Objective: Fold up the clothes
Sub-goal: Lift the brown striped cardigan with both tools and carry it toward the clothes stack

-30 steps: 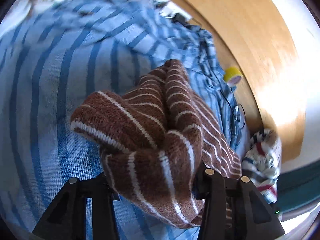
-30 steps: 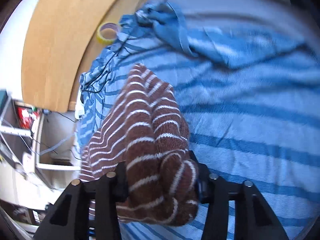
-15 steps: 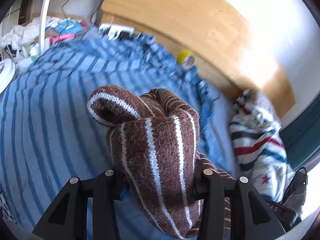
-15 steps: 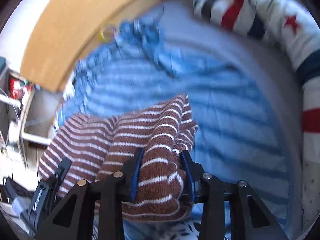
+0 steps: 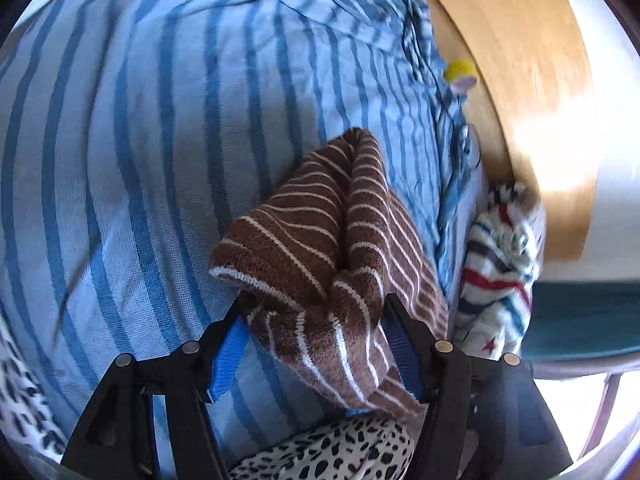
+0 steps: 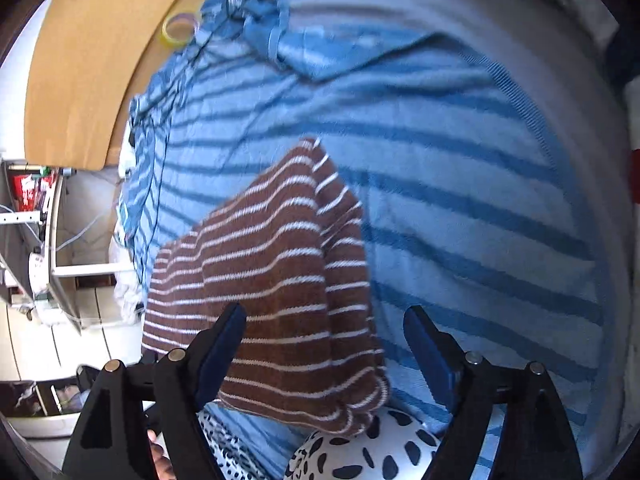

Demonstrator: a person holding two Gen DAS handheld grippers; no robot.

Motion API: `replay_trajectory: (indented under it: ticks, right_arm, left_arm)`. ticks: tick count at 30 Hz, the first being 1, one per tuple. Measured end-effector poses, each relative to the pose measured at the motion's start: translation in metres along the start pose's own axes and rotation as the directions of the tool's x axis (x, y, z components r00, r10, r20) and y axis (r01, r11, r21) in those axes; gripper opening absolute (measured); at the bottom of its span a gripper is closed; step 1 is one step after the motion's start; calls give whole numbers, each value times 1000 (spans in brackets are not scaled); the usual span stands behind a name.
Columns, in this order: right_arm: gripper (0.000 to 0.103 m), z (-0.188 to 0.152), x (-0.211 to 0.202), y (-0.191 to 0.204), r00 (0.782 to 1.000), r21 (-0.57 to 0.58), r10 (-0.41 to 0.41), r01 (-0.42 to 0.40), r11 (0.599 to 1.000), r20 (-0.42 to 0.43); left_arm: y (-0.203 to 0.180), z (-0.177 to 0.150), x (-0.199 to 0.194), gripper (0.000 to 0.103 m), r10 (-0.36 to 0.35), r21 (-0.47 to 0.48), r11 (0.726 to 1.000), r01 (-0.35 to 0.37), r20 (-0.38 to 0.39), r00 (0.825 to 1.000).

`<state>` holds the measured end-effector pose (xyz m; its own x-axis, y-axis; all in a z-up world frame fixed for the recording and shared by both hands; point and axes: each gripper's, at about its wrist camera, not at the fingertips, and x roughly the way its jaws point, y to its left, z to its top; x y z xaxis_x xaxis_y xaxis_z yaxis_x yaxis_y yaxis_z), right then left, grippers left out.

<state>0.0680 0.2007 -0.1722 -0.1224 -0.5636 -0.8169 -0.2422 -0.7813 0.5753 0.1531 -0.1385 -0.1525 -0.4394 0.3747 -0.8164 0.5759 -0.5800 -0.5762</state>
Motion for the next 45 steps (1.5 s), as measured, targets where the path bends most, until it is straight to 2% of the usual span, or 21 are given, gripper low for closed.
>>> replay_trajectory:
  ticks: [2,4,5,6,8,11,14,16,19,22,25,27,28,29,30,31,32,35,39,42,45]
  right_arm:
    - [84,3,10,4,999,-17,-30,30,999,-16]
    - [84,7,18,7,998,-42,-54,53,998,-29]
    - [84,9,23,7,998,-41,-45,43,998,-46]
    - [84,11,27,8,997,-40,-38,35,999,-61]
    - [86,15,35,9,996,-43,-49,46,998,-68]
    - [86,18,41,11,996,-48,-34,30,998,-84]
    - [92,20,47,13,994,-67,-55,49,997,-89]
    - [98,19,51,8,994,-53,-50,45,998,-95]
    - [101,17,61,-9,992,31,33,-30,999,-118]
    - [103,16,65,-16,989,65,96,-89,994,-114]
    - [99,18,70,-8,985,38,120,-116,992,-124]
    - [99,18,74,-1,984,17,113,-111,994,-136]
    - [93,19,76,3,984,7,108,-108,994,-141]
    - [86,17,74,5,987,-7,96,-98,995,-129]
    - [82,16,69,6,989,-11,99,-101,995,-114]
    - [73,14,64,7,990,-14,102,-104,995,-98]
    - [64,12,58,9,991,-20,103,-105,994,-82]
    - [54,4,37,22,997,-74,75,-76,994,-19]
    - [51,-17,-3,58,992,-215,-32,58,975,123]
    - [51,-38,-59,80,963,-289,-39,118,950,265]
    - [51,-55,-135,91,912,-301,-5,141,943,411]
  left_arm:
    - [-14,5,-5,66,49,45,998,-48,-24,999]
    - [-17,13,-19,67,69,48,996,-69,5,998]
    - [-15,18,-27,69,68,40,997,-69,30,997]
    - [-14,25,-30,78,56,33,998,-58,61,997]
    - [-14,40,-28,81,37,31,999,-40,94,995]
    - [-24,59,11,81,110,79,991,-111,18,994]
    - [-40,70,62,81,236,213,953,-214,-80,969]
    - [-44,73,88,81,268,260,938,-229,-125,955]
    - [-25,78,103,83,180,178,973,-145,-199,963]
    - [0,82,110,92,76,75,995,-58,-255,964]
    - [3,77,110,95,55,109,994,-30,-241,969]
    - [-2,72,112,94,65,150,988,-26,-264,962]
    - [-4,70,112,92,54,149,989,-12,-279,959]
    - [-5,68,111,74,25,131,991,12,-281,959]
    - [-6,66,105,62,12,128,992,21,-257,966]
    - [-9,62,98,57,10,136,991,21,-222,975]
    - [-13,57,91,52,15,157,988,15,-187,982]
    - [-28,40,73,45,7,221,975,14,-97,995]
    - [-48,11,43,42,-118,282,952,123,-37,992]
    - [-69,-9,11,42,-226,314,925,212,8,974]
    - [-116,-24,-27,42,-339,397,862,315,-11,941]
